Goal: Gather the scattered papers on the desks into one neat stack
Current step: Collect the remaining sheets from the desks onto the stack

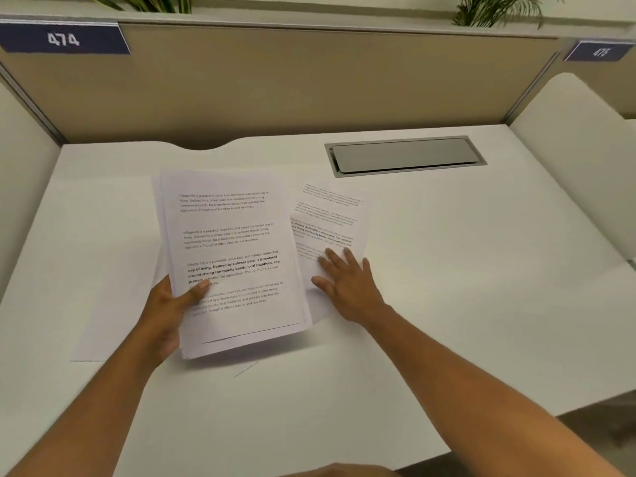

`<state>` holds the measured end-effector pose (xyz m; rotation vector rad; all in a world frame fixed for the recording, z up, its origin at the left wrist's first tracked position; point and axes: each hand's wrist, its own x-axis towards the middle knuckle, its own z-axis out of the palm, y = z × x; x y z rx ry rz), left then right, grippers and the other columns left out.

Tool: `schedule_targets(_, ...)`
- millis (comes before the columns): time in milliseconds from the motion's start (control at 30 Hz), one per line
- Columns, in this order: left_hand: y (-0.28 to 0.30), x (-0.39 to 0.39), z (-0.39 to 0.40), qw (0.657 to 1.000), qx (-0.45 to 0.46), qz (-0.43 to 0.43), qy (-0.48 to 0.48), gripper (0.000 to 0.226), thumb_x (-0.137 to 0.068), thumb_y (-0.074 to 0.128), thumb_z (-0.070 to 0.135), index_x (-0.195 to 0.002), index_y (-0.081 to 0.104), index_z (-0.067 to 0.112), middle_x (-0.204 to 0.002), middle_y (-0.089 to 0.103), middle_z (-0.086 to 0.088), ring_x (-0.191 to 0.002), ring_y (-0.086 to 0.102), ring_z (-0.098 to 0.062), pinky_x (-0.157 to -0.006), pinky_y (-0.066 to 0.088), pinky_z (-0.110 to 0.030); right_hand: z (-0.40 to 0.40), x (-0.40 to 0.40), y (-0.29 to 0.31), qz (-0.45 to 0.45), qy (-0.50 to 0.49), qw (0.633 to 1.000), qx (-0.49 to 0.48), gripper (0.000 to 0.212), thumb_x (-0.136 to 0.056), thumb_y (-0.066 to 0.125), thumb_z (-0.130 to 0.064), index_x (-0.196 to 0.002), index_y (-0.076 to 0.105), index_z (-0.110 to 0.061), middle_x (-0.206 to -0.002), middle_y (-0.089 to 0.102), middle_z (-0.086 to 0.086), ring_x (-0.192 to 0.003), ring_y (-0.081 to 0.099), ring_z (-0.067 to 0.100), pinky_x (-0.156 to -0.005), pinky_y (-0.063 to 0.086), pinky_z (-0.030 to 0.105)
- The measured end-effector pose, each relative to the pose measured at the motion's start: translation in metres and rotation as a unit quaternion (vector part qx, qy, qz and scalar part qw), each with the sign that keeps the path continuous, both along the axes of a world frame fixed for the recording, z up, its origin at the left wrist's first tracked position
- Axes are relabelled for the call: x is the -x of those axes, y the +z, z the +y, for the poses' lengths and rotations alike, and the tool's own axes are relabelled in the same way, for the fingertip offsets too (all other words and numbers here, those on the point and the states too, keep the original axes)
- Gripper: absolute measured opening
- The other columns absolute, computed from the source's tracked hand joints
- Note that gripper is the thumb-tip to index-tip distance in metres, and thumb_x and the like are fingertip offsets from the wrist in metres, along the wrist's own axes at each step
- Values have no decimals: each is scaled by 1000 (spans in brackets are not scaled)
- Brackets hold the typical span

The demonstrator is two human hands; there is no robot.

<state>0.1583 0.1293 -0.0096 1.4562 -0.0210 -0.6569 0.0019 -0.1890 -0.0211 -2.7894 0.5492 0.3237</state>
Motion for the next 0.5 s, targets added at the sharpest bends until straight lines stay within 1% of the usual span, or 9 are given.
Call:
schedule_targets(67, -1, -3, 1, 1000, 0, -1, 6, 58, -87, 85, 28, -144, 71, 29, -136, 81, -1, -122, 79, -28, -105, 58, -53, 0, 11, -1, -11, -10, 1000, 15, 59, -110, 28, -58, -161, 38, -30, -174, 26, -9, -163, 14, 27, -127, 14, 57)
schedule_targets(133, -2, -5, 3, 1000, -4, 0, 9, 61, -87, 85, 28, -145, 70, 26, -135, 82, -1, -123, 78, -30, -105, 58, -54, -1, 27, 2, -82, -38, 996, 19, 47, -110, 38, -51, -143, 63, -27, -161, 51, -4, -153, 36, 30, -123, 27, 53)
schedule_targets(167, -3, -7, 4, 1000, -6, 0, 10, 61, -87, 85, 28, -145, 70, 25, -135, 82, -1, -123, 78, -31, -106, 58, -54, -3, 34, 4, -143, -67, 987, 11, 39, -109, 46, -45, -123, 74, -21, -142, 67, 1, -140, 52, 33, -116, 37, 50)
schedule_targets(233, -4, -8, 6, 1000, -7, 0, 11, 60, -87, 84, 28, -146, 69, 24, -135, 81, -1, -125, 77, -31, -108, 57, -56, -7, 42, 10, -224, -144, 964, -12, 30, -105, 60, -36, -86, 71, -15, -99, 76, 7, -109, 65, 36, -96, 50, 45)
schedule_targets(267, -5, -7, 7, 1000, -7, 1, 10, 60, -88, 84, 28, -146, 69, 24, -136, 81, -2, -125, 76, -32, -108, 57, -55, -9, 42, 14, -228, -193, 954, -31, 25, -102, 66, -34, -87, 68, -14, -99, 72, 8, -109, 63, 36, -94, 50, 43)
schedule_targets(300, -6, -6, 7, 1000, -7, 3, 8, 61, -88, 83, 28, -147, 69, 23, -136, 81, -2, -125, 76, -32, -108, 57, -55, -11, 37, 19, -207, -241, 947, -52, 21, -99, 71, -33, -100, 70, -12, -113, 69, 10, -119, 57, 35, -98, 50, 43)
schedule_targets(367, -7, -4, 7, 1000, -5, 6, 5, 60, -87, 83, 28, -146, 69, 23, -135, 81, -2, -125, 76, -32, -107, 57, -54, -17, 22, 29, -117, -329, 934, -71, 60, -90, 82, -36, -137, 59, -7, -142, 51, 13, -135, 44, 36, -107, 48, 45)
schedule_targets(400, -8, -3, 7, 1000, -6, 7, 4, 60, -87, 83, 28, -146, 69, 23, -135, 81, -2, -125, 76, -33, -107, 57, -55, -21, 14, 34, -80, -366, 924, -80, 80, -83, 88, -37, -145, 50, -5, -145, 46, 15, -136, 43, 38, -107, 47, 46)
schedule_targets(500, -9, -3, 5, 1000, -6, 5, 0, 61, -86, 84, 28, -145, 70, 22, -134, 82, -3, -123, 77, -34, -107, 57, -57, -36, -3, 41, -66, -433, 888, -137, 105, -70, 98, -25, -150, 34, -2, -145, 45, 21, -133, 51, 40, -107, 46, 43)
